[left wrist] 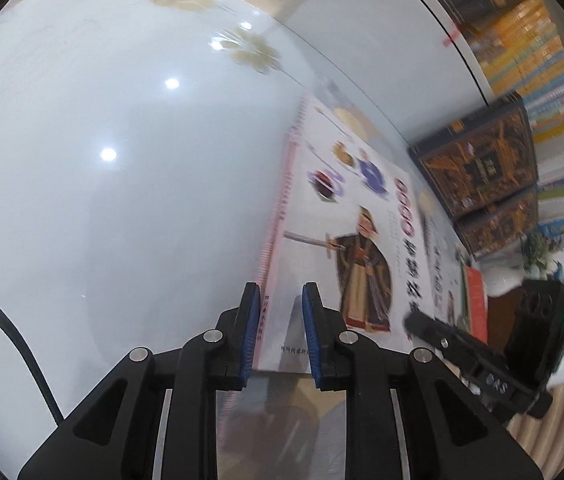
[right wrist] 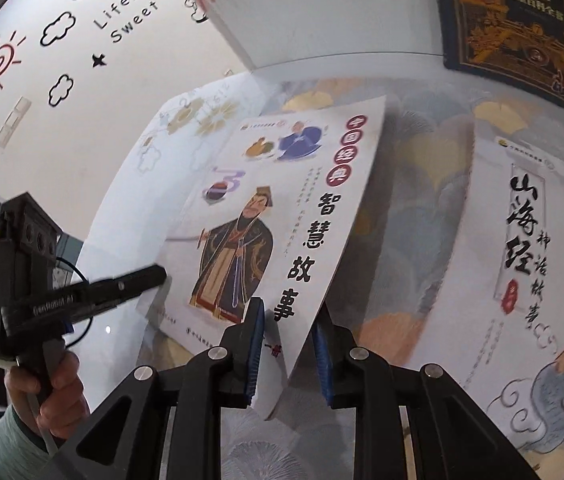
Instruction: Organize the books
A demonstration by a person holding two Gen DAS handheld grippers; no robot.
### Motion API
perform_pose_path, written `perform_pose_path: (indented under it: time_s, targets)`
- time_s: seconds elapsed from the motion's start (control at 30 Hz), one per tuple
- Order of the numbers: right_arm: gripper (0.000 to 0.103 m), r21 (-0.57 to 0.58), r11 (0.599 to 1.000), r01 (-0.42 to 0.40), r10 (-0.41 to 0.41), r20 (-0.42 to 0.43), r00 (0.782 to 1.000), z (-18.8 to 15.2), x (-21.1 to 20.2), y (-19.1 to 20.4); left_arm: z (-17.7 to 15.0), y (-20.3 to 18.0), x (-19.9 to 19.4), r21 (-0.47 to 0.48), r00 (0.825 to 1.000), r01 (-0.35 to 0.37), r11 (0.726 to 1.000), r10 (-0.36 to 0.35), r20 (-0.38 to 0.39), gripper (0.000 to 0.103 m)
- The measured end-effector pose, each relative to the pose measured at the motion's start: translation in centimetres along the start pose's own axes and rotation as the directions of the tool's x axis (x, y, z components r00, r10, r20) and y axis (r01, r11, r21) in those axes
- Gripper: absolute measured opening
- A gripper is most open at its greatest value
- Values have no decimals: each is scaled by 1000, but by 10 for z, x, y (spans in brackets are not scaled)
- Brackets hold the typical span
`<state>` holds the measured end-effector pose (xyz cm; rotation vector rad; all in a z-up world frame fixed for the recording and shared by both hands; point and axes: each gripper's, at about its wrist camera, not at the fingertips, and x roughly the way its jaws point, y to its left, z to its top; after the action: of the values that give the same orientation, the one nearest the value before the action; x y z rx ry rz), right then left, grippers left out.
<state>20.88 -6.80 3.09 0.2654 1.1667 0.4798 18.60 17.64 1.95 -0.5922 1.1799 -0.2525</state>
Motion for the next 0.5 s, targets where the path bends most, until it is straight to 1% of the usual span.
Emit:
perform_pose_path:
  time_s: [0.1,0.17,0.23,0.3,0.37,0.43,0.47,0.5]
  targets:
    - [24,18,1000,2,-2,-15,1000,-8,-2,2,-1,3,-14,4,998,-57,998,57,42,19]
    - [24,49,999,-1,2,-18,1000,-21,-10,-3,-4,0,-20,28,995,-84,996,82,58,19]
    - [24,76,997,6,-5,-14,1000,-35,-21,-9,-8,-9,-24,64,994,-95,993,91,58,19]
    - [24,109,994,18,-17,-8,1000,-49,-34,-19,-12,-25,-22,121,996,-88,989,84,41,19]
    - [24,163,986,41,-42,3,999,-66,-51,-36,-18,-48,-16,191,998,-67,979,66,14,19]
    - [25,232,970,79,-88,26,996,-82,-72,-58,-24,-76,-5,263,999,-20,965,30,-34,19]
    - [27,268,959,96,-110,38,993,-90,-82,-68,-29,-93,4,300,997,17,954,5,-73,19]
    - [33,309,944,112,-134,51,990,-96,-92,-80,-35,-106,12,329,994,43,943,-9,-106,20]
